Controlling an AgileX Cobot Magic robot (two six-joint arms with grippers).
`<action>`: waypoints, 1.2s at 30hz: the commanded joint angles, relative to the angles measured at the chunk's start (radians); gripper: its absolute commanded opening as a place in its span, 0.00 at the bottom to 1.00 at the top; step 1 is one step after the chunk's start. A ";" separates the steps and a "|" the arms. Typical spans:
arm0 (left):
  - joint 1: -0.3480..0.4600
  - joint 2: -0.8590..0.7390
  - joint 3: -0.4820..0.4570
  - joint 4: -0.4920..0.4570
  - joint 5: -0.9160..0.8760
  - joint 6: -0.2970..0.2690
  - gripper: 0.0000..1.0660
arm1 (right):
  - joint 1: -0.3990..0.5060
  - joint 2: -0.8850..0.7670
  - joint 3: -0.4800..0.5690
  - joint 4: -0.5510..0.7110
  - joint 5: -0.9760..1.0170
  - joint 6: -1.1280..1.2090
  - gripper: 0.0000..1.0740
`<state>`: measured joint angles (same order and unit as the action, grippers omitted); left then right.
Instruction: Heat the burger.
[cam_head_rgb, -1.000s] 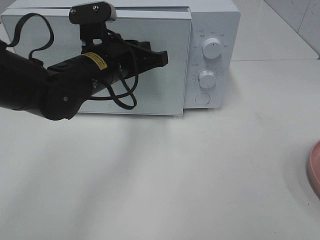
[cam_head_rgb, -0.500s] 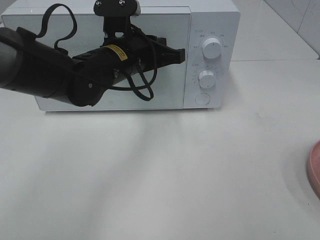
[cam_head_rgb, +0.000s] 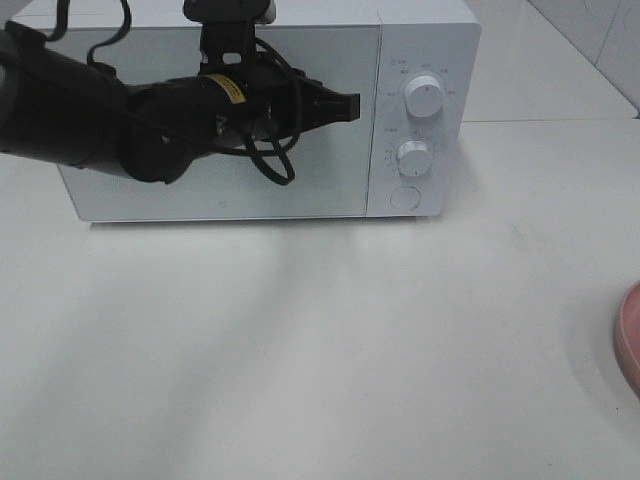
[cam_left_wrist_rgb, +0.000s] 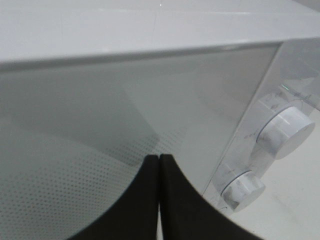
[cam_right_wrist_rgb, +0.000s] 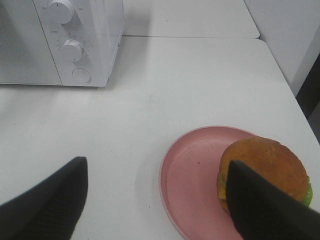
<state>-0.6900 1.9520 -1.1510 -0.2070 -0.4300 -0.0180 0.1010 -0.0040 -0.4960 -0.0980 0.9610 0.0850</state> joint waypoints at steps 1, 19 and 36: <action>-0.022 -0.064 -0.013 -0.016 0.161 -0.003 0.00 | -0.006 -0.025 0.001 0.002 0.000 -0.007 0.67; -0.024 -0.250 -0.013 0.055 0.969 -0.003 0.93 | -0.006 -0.025 0.001 0.002 0.000 -0.007 0.67; 0.237 -0.380 -0.013 0.102 1.438 -0.010 0.92 | -0.006 -0.025 0.001 0.002 0.000 -0.008 0.67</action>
<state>-0.5150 1.5930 -1.1590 -0.0990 0.9630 -0.0220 0.1010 -0.0040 -0.4960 -0.0980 0.9610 0.0850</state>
